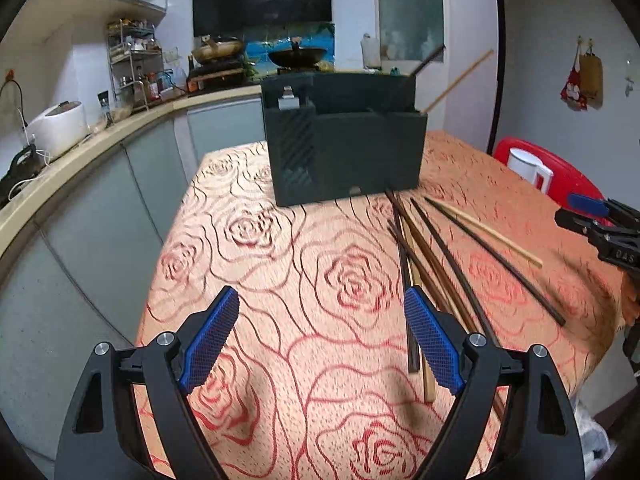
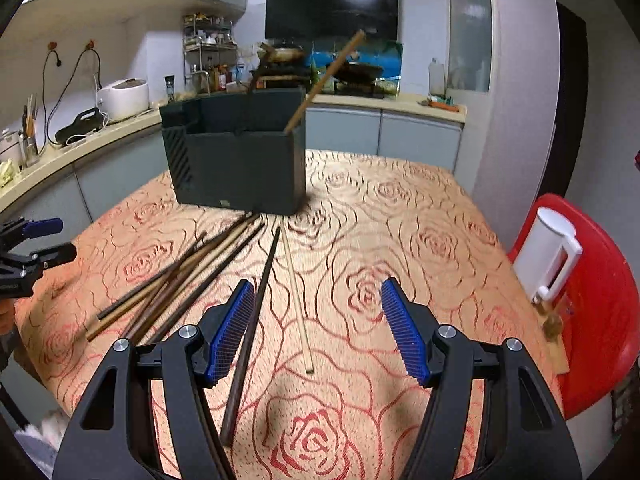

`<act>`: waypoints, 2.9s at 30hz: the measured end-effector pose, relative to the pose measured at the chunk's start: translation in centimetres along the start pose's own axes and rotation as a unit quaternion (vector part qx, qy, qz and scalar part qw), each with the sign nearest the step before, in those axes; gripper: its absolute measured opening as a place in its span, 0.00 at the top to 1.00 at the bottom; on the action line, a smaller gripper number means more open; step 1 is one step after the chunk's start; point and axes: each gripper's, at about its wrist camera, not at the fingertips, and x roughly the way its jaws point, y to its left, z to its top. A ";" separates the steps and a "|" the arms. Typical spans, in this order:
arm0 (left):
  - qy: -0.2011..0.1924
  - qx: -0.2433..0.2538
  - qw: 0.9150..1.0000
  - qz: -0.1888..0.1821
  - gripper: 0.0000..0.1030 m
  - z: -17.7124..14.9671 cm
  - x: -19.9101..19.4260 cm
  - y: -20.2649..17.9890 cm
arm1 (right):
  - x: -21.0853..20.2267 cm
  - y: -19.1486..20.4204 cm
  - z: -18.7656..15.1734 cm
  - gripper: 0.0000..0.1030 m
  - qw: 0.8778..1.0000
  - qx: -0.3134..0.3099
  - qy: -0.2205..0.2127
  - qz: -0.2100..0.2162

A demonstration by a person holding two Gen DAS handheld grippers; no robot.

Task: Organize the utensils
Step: 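Grasp another dark chopstick with the left tool while the right tool grasps a light chopstick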

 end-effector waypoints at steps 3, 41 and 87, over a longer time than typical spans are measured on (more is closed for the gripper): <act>0.006 0.017 1.000 0.002 0.21 -0.9 0.3 -0.4 | 0.4 -0.1 -0.5 0.38 1.000 0.006 0.006 0.003; 0.073 0.064 0.993 -0.068 0.59 -3.1 3.7 -3.9 | 1.4 -0.6 -1.5 0.38 0.999 0.025 0.032 0.016; 0.044 0.042 0.997 -0.052 0.93 -2.2 1.4 -3.0 | 3.9 0.9 -2.7 0.94 0.994 -0.016 0.098 0.045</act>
